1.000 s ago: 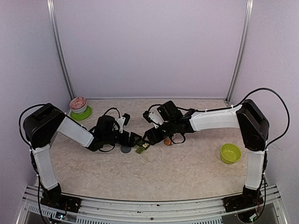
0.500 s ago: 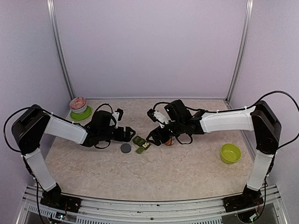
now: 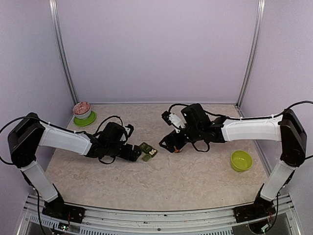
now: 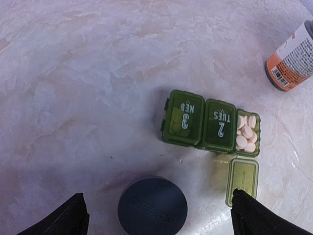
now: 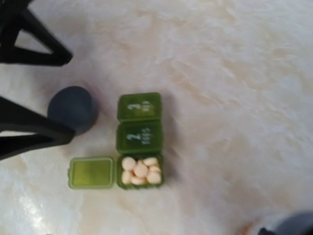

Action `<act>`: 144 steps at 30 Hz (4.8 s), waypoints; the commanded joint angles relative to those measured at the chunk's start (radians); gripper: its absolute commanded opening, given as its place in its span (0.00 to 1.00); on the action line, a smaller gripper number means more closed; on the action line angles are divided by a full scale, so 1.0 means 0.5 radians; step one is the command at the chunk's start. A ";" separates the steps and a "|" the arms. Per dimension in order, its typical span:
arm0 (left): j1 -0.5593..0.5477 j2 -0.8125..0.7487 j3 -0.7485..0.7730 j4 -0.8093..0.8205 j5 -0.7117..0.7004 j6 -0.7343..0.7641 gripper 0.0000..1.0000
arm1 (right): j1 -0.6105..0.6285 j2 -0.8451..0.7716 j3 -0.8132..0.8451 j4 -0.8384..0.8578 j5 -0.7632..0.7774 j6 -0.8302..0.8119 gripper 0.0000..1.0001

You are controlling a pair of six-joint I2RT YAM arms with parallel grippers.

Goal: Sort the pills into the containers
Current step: Pick up the pill bottle from the center of the board, then pass from the left arm to the right

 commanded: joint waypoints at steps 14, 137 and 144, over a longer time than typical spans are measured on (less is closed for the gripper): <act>-0.142 -0.113 0.376 -0.152 0.010 0.208 0.99 | -0.258 -0.549 -0.618 0.356 0.443 0.086 0.96; -0.258 0.076 0.661 1.541 1.704 -0.308 0.20 | -0.332 -0.595 -1.315 2.722 -1.241 0.327 0.91; -0.267 0.104 0.630 1.653 1.708 -0.376 0.20 | -0.315 -0.486 -1.254 2.866 -1.306 0.389 0.85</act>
